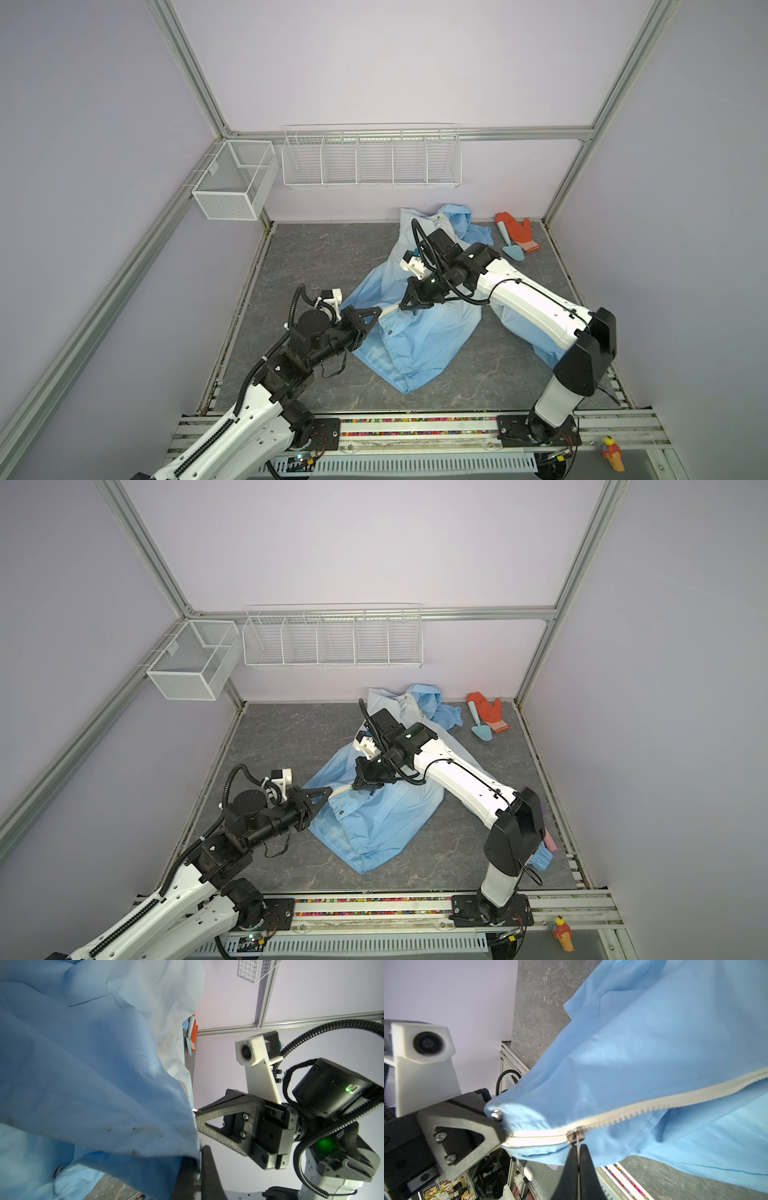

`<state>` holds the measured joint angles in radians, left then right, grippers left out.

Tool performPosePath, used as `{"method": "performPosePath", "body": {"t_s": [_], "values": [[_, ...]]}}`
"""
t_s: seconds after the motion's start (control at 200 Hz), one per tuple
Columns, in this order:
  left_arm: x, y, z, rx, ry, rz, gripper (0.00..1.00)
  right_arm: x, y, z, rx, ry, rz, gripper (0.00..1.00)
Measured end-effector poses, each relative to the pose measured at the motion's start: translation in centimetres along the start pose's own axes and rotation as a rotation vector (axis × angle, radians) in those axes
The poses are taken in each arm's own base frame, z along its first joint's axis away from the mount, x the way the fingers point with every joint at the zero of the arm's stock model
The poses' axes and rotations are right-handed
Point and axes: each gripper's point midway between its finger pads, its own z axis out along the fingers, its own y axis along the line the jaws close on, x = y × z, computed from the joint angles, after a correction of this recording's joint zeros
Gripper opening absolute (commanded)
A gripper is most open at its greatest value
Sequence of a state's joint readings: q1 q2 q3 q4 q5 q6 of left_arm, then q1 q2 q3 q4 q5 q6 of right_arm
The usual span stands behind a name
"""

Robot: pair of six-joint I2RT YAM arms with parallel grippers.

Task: Zip up the jacket

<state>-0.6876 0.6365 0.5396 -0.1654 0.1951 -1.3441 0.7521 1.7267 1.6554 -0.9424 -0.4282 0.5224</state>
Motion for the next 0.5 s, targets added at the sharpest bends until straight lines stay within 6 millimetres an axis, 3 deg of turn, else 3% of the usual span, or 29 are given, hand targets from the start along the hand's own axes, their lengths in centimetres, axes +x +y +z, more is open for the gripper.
{"method": "performPosePath", "body": {"t_s": [0.105, 0.26, 0.5], "values": [[-0.2, 0.4, -0.9, -0.044, -0.019, 0.025, 0.00, -1.0, -2.6, -0.2, 0.073, -0.037, 0.024, 0.07], [-1.0, 0.4, -2.5, -0.098, -0.070, 0.064, 0.00, -3.8, -8.5, -0.7, 0.217, -0.102, 0.073, 0.07], [-2.6, 2.3, -5.6, -0.198, -0.190, 0.088, 0.00, -8.1, -16.2, -2.2, 0.391, -0.168, 0.129, 0.07]]}}
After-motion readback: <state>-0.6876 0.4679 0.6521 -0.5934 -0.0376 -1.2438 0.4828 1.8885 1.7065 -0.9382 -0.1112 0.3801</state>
